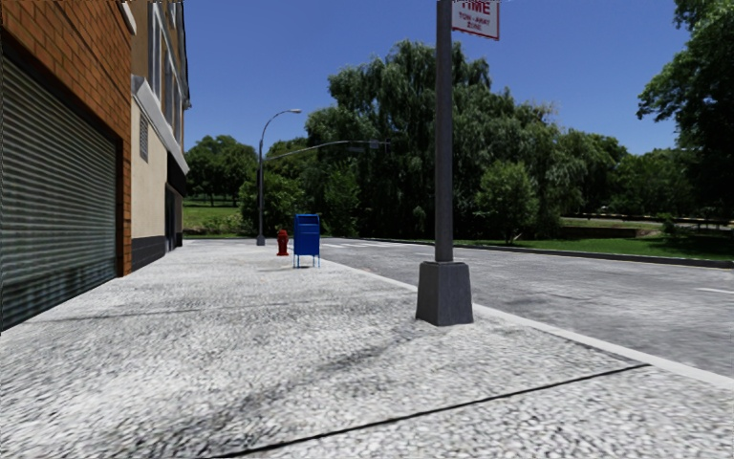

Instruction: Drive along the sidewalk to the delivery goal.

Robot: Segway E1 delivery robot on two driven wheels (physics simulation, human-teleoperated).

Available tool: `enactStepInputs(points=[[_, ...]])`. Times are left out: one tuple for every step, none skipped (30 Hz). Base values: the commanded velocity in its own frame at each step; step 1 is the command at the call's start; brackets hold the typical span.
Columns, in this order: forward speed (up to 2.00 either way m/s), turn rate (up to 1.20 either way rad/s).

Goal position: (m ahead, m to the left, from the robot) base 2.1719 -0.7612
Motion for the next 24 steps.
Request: enactStepInputs(points=[[0.9, -0.41], [0.9, -0.41], [0.9, -0.41], [0.9, -0.41], [0.9, -0.41], [0.9, -0.41], [0.9, -0.41], [0.9, -0.41], [0.9, -0.41], [0.9, -0.41], [0.9, -0.41], [0.9, -0.3], [0.9, -0.26], [0.9, -0.24], [0.9, -0.24], [0.9, -0.24], [0.9, -0.24], [0.9, -0.22], [0.9, -0.22], [0.9, -0.21], [0.9, -0.21], [0.9, -0.22], [0.9, -0.22], [0.9, -0.26]])
